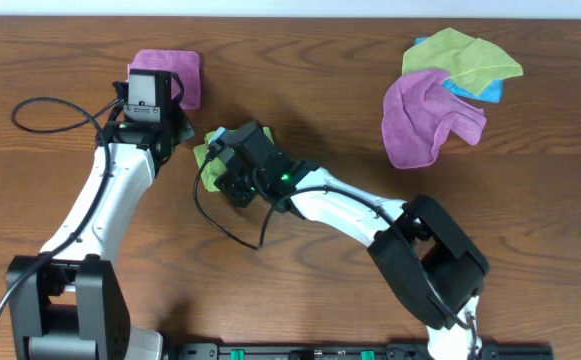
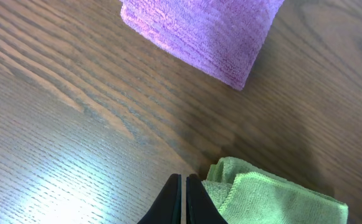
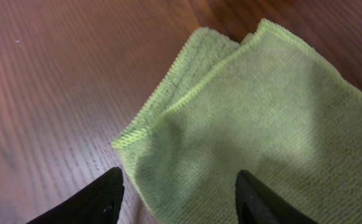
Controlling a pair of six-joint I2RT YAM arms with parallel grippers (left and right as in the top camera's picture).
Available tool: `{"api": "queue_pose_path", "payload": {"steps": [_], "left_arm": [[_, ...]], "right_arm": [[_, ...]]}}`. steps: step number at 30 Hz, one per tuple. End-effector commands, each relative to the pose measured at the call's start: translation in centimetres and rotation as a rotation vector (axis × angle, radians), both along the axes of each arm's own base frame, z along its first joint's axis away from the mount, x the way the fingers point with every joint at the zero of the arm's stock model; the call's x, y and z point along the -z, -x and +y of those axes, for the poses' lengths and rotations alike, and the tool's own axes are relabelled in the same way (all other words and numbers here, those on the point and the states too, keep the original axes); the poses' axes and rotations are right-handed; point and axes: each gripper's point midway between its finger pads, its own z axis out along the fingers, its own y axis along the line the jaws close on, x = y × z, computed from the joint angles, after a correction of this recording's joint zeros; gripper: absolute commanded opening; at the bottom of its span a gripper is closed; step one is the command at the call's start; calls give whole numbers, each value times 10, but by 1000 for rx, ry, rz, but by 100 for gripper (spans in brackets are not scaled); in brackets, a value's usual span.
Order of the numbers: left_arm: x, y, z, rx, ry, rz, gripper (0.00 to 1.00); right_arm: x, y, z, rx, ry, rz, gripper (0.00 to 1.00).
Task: Fold the cloth
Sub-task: 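Press the folded green square flat and release the right gripper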
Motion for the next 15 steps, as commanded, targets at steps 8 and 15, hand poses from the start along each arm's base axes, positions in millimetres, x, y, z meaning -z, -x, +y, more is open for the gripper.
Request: {"api": "queue_pose_path", "payload": {"steps": [8,15], "left_arm": [[-33,2,13,-52,20,-65,56],[-41,32,5,-112,349,3,91]], "right_arm": [[-73,-19,-11,72,8,-79,99],[-156,-29,-111,267,-27,-32,99]]}}
